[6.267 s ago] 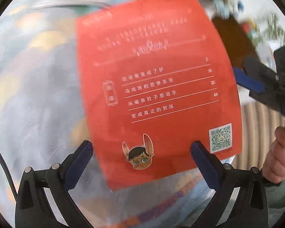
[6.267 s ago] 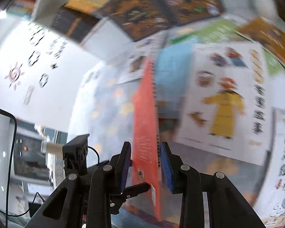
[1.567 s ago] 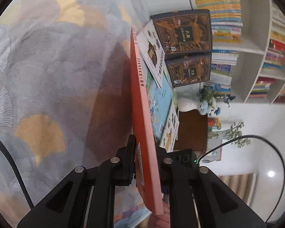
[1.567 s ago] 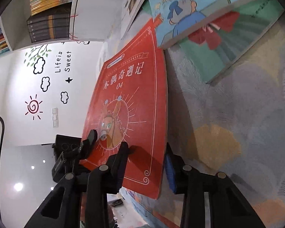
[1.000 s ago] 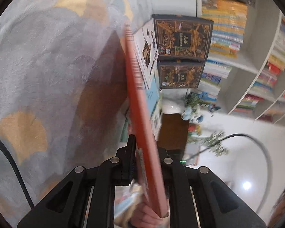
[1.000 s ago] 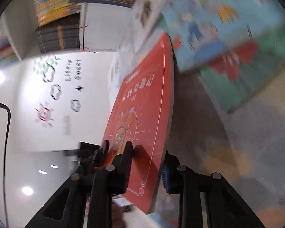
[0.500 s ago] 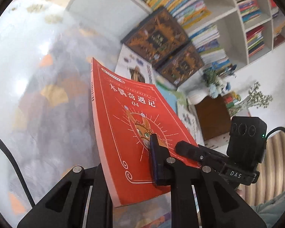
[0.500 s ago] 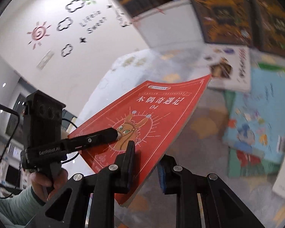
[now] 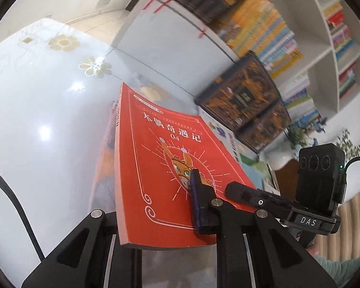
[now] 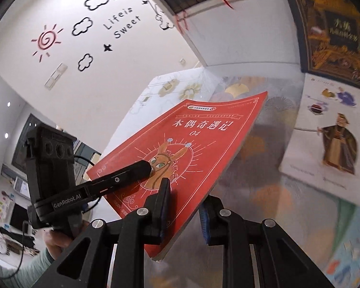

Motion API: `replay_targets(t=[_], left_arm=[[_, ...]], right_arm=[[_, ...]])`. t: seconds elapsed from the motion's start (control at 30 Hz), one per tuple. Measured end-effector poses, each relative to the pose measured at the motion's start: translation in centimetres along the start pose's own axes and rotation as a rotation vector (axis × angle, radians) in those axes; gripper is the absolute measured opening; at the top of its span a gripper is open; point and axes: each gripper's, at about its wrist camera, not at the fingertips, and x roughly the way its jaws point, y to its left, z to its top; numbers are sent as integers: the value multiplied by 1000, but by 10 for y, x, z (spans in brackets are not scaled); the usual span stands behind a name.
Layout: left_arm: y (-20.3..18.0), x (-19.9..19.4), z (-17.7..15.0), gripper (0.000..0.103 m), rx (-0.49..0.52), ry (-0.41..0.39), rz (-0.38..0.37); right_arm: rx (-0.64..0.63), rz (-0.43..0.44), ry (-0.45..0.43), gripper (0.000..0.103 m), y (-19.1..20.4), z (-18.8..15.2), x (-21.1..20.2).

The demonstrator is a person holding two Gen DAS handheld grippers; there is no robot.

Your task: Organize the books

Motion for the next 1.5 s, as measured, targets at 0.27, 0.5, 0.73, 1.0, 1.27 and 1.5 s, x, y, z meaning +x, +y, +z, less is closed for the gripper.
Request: replay_targets(t=[0.27,0.5,0.73,1.0,1.27,1.5], left_arm=[[20,32,10,25,-48,69,74],[47,21,-11,33,-134,102,188],[56,-14,-25,31,-166,31,344],[-18,0,-10,31,85,58,322],[-98,131,13,62,167,220,66],[-105,199,16,41,206,321,174]], right_arm=[[156,39,61,22,-35,8,40],[215,17,134,28,-47,-13,49],[230,22,127,28,-46,-29,30],[374,-24,7,28,-90,-59,-49],[444,-213,-178,58,-148,-40,-120],[391,-409,-142,27,-179,-5,-108]])
